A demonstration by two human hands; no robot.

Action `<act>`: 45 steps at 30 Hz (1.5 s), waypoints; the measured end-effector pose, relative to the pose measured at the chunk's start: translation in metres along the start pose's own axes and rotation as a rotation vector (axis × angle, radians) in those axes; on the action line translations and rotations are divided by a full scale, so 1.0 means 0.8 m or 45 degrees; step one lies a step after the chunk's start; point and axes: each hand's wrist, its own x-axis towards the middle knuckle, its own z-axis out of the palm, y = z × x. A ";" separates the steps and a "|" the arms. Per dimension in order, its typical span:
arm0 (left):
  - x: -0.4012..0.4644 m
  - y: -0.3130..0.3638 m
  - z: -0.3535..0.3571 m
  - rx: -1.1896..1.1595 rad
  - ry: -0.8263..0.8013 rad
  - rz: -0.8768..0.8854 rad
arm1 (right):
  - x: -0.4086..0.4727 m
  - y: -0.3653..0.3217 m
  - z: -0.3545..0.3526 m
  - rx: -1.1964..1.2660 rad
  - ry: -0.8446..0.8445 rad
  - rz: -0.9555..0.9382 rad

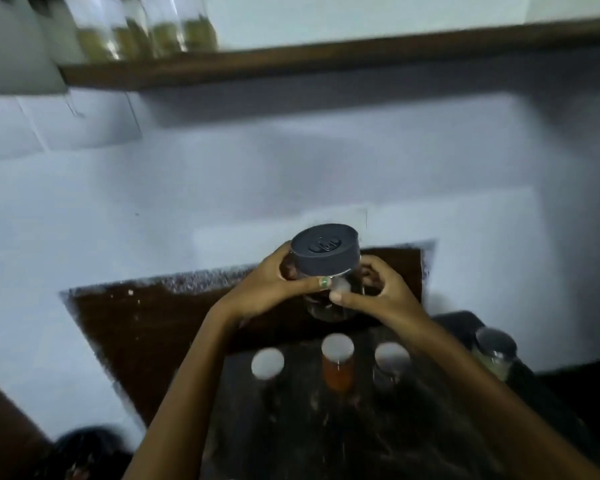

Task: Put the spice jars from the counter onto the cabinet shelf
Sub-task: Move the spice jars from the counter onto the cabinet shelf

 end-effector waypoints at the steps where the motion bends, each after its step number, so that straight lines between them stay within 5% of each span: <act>1: 0.005 0.022 -0.009 0.011 0.050 0.056 | 0.008 -0.022 -0.002 0.018 0.017 -0.072; 9: 0.029 0.149 -0.020 -0.022 0.383 0.370 | 0.052 -0.148 0.003 0.084 0.321 -0.476; 14: 0.050 0.184 -0.006 -0.136 0.485 0.375 | 0.063 -0.176 0.024 -0.019 0.515 -0.600; 16: 0.055 0.194 -0.014 -0.229 0.507 0.358 | 0.060 -0.179 0.023 -0.027 0.432 -0.593; 21: 0.060 0.200 -0.033 -0.409 0.270 0.336 | 0.057 -0.184 0.010 0.824 -0.109 -0.308; 24: 0.066 0.194 -0.029 -0.438 0.227 0.389 | 0.056 -0.184 0.013 0.998 -0.228 -0.276; 27: 0.067 0.191 -0.031 -0.393 0.281 0.404 | 0.055 -0.185 0.015 0.811 -0.117 -0.458; 35: 0.063 0.195 -0.023 -0.328 0.289 0.447 | 0.072 -0.181 0.034 -0.419 0.721 -1.052; 38: 0.060 0.197 -0.029 -0.381 0.349 0.484 | 0.068 -0.180 0.030 -0.229 0.525 -1.045; 42: 0.056 0.197 -0.034 -0.496 0.274 0.413 | 0.064 -0.193 0.019 0.280 0.145 -0.710; 45: 0.057 0.194 -0.033 -0.478 0.271 0.424 | 0.065 -0.196 0.022 0.249 0.080 -0.686</act>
